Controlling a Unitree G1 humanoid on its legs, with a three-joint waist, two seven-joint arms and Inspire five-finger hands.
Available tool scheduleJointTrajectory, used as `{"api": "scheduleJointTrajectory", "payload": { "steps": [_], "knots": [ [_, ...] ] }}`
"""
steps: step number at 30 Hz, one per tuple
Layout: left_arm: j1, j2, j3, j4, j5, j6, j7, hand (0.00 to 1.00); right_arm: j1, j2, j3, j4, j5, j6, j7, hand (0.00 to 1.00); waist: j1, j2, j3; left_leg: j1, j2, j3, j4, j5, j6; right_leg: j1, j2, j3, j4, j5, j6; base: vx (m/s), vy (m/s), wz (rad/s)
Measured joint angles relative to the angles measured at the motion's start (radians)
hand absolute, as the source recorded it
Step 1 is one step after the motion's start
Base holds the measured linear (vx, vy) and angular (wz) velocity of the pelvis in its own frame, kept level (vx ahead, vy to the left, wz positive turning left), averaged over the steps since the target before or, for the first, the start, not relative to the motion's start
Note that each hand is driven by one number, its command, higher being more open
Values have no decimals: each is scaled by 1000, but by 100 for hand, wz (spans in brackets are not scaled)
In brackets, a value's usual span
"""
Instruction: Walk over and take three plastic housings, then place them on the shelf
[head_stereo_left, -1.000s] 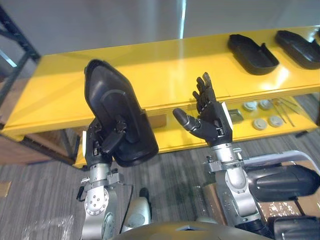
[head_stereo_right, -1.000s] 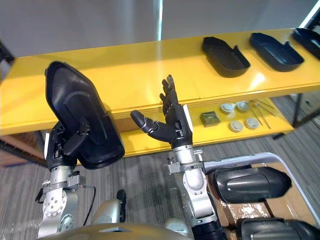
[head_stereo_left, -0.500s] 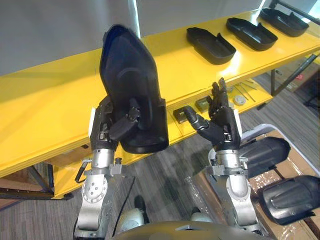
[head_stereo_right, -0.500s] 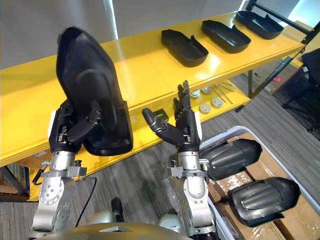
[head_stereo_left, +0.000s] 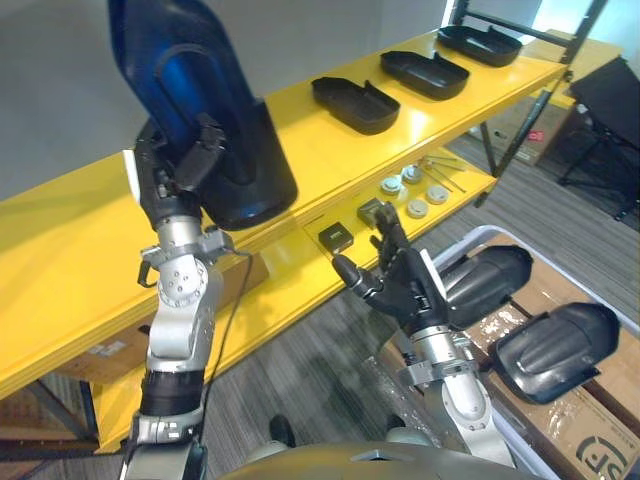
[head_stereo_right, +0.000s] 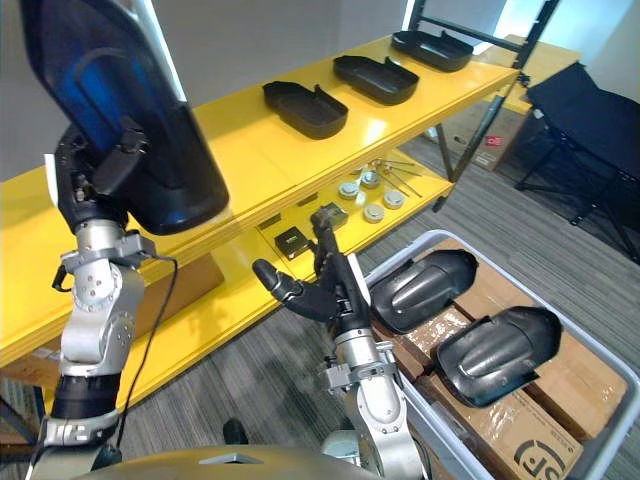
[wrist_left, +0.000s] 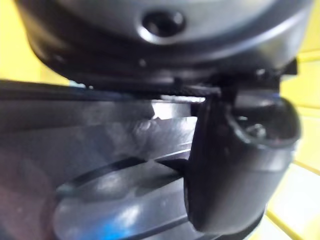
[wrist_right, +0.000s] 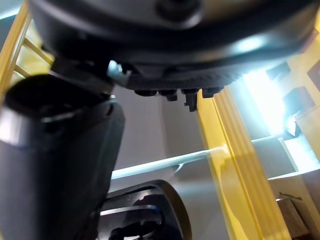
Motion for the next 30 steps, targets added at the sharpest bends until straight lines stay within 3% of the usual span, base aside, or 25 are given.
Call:
{"api": "scheduleJointTrajectory", "payload": {
  "steps": [4,14,20,30],
  "knots": [
    [-101,32,64,149,-98,12,104,0,54,-3,20,-2,15,28,22,100,-25,4,-2,-8,3,27,1,6,4,-21,2,25,9,10,8,39,-1,-16],
    [-224,40,69,331,-111,29,209,0,106,-80,220,-32,13,59,35,100,-61,6,7,-43,11,46,1,10,5,-72,9,41,33,8,6,18,0,-5],
    [-313,48,61,465,-112,60,225,0,109,-85,227,-44,13,58,10,100,-71,19,41,-49,16,52,0,11,6,-88,10,48,46,8,6,-7,3,-2],
    [-499,148,41,676,-106,151,234,0,110,-133,290,-63,34,58,-43,100,-88,20,121,-87,18,71,1,21,9,-142,13,69,59,17,6,18,0,-5]
  ]
}}
